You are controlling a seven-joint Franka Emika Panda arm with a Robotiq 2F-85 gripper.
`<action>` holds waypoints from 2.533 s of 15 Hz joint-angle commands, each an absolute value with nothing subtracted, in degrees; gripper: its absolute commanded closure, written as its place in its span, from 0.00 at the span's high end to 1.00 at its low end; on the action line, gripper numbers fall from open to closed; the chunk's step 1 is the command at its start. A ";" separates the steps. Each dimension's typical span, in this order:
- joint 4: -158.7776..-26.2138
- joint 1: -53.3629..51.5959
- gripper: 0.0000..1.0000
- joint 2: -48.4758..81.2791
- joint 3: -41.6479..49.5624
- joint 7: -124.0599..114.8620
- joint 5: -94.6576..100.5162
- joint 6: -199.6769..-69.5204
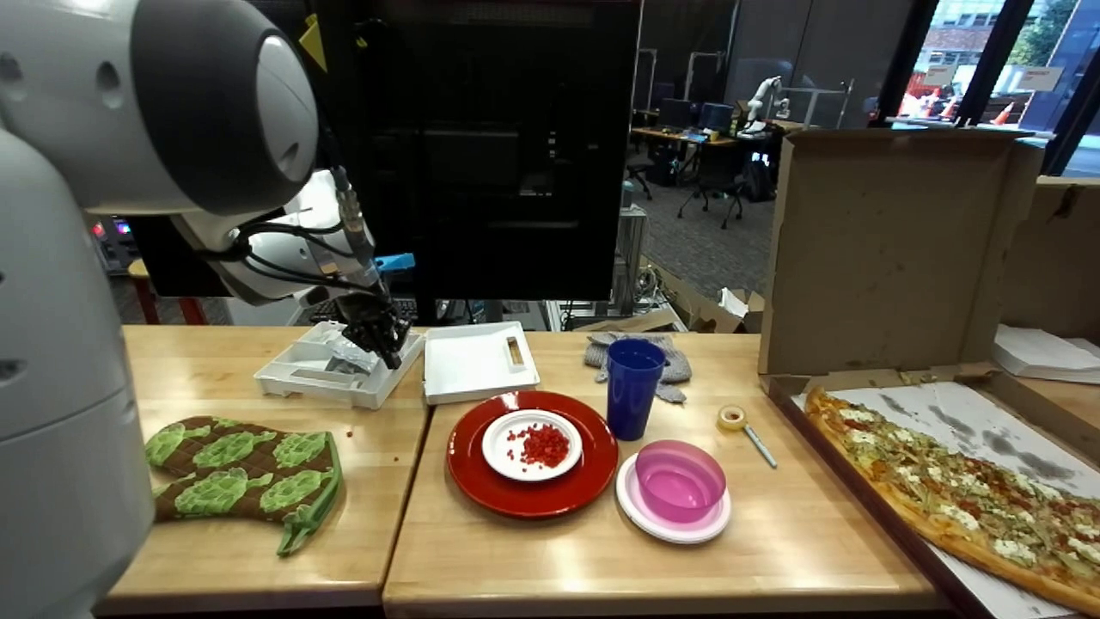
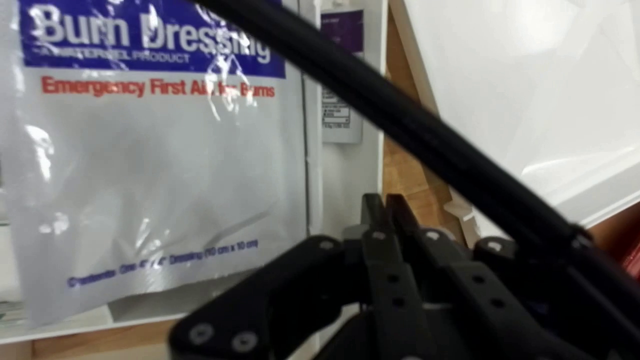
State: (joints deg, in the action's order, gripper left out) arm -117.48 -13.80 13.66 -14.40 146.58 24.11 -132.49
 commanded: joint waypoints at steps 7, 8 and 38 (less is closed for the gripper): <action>-115.47 -14.12 0.79 12.31 -12.70 140.63 26.64 -133.77; -116.15 -14.09 0.87 11.34 -12.25 137.65 27.07 -134.46; -141.13 -2.74 1.00 -20.87 0.20 75.61 16.52 -129.34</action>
